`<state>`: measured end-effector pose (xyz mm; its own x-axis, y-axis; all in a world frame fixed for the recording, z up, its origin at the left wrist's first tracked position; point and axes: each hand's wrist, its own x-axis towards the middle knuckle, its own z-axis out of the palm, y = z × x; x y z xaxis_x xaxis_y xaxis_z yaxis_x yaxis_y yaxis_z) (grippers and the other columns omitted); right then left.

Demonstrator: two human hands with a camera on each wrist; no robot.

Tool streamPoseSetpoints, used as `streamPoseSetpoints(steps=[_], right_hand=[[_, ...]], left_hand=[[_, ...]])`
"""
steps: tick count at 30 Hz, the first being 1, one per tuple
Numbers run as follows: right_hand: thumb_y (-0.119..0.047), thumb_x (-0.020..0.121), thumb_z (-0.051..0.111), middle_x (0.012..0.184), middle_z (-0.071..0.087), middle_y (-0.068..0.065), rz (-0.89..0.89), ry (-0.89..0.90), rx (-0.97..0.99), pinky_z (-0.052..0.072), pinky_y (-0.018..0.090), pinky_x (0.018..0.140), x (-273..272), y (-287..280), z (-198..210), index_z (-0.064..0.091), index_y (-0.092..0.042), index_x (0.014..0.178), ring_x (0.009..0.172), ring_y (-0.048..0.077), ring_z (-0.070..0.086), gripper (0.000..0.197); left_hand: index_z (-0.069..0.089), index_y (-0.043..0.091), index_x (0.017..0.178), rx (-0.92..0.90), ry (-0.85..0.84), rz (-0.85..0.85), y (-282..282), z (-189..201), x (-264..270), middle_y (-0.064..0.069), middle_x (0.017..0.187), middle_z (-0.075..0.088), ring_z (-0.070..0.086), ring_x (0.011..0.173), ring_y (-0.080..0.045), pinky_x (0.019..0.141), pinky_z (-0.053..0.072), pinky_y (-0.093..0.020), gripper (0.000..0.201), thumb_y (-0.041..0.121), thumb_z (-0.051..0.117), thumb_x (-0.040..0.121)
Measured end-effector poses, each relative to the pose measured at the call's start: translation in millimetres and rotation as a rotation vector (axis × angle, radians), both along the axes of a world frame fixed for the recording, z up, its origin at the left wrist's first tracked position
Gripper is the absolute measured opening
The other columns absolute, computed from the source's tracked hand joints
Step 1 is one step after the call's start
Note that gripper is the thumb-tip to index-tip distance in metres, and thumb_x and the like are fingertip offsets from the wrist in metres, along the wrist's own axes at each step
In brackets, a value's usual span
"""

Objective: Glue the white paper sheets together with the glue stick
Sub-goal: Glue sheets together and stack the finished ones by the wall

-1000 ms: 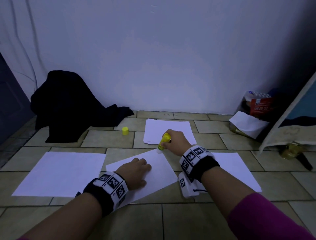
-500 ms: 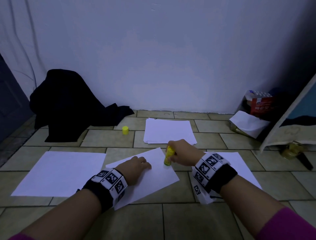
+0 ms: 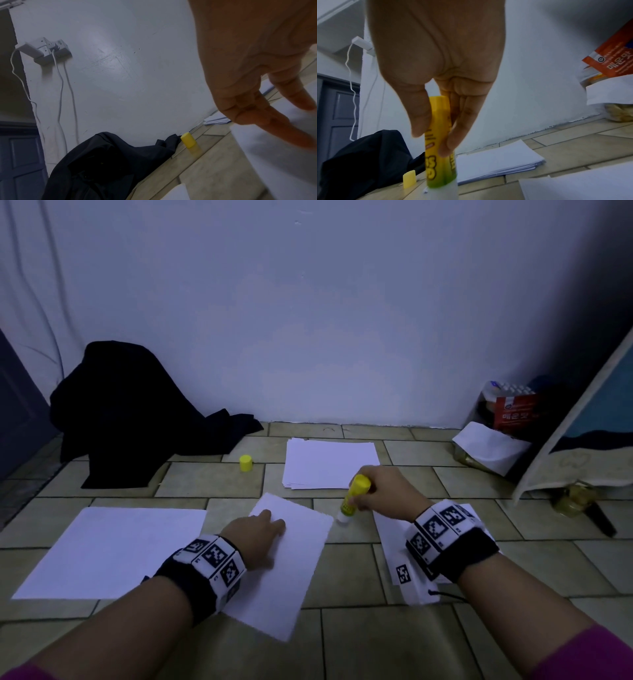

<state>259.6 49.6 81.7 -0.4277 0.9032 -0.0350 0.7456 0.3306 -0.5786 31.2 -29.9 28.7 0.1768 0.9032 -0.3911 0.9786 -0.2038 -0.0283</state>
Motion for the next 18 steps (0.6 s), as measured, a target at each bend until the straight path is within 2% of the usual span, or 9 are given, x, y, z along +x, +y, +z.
streamPoseSetpoints(steps=[3,6,9,12,15,18], right_hand=[[-0.015,0.078,0.073,0.089,0.065,0.008,-0.041,0.062,0.028,0.054,0.033,0.073,-11.8,6.4,-3.3,0.062,-0.01,0.087,0.081,0.023,0.064,0.016],[-0.014,0.079,0.072,0.09,0.064,0.008,-0.043,0.089,0.03,0.055,0.035,0.075,-28.2,10.0,-7.7,0.06,-0.01,0.088,0.084,0.025,0.064,0.015],[-0.014,0.081,0.07,0.096,0.062,0.008,-0.046,0.102,0.033,0.052,0.033,0.077,-46.5,12.3,-10.5,0.061,-0.007,0.094,0.086,0.021,0.059,0.017],[-0.014,0.082,0.068,0.106,0.063,0.012,-0.03,0.056,0.033,0.048,0.03,0.08,-64.3,13.9,-11.7,0.061,-0.003,0.103,0.095,0.024,0.058,0.024],[-0.013,0.084,0.065,0.112,0.062,0.015,0.003,0.012,0.023,0.048,0.032,0.084,-81.7,13.7,-12.9,0.06,-0.002,0.108,0.105,0.028,0.057,0.028],[-0.011,0.083,0.065,0.114,0.062,0.016,0.019,0.013,0.001,0.049,0.036,0.087,-97.0,12.1,-18.7,0.06,-0.003,0.111,0.106,0.03,0.056,0.029]], left_hand=[[0.036,0.012,0.134,0.03,-0.007,0.027,-3.9,-4.8,-2.8,-0.009,0.134,0.037,0.039,0.123,-0.025,0.096,0.042,-0.036,0.06,0.046,0.057,0.09],[0.036,0.014,0.136,0.03,-0.075,0.011,-8.2,-8.2,-4.8,-0.01,0.14,0.028,0.032,0.127,-0.027,0.1,0.042,-0.039,0.054,0.04,0.054,0.093],[0.033,0.023,0.143,0.021,-0.052,-0.004,-8.3,-7.4,-6.8,-0.011,0.141,0.032,0.035,0.126,-0.029,0.099,0.043,-0.041,0.047,0.034,0.045,0.099],[0.032,0.027,0.144,0.017,-0.033,0.001,-7.3,-4.0,-7.0,-0.008,0.142,0.03,0.036,0.129,-0.026,0.099,0.043,-0.04,0.053,0.038,0.051,0.096],[0.034,0.025,0.144,0.012,-0.076,0.02,-8.4,-4.1,-4.2,-0.007,0.145,0.026,0.031,0.132,-0.025,0.102,0.042,-0.04,0.06,0.039,0.058,0.091],[0.033,0.023,0.143,-0.004,-0.092,0.028,-8.6,-8.0,-2.8,-0.008,0.143,0.032,0.033,0.13,-0.026,0.102,0.042,-0.041,0.062,0.038,0.059,0.09]])
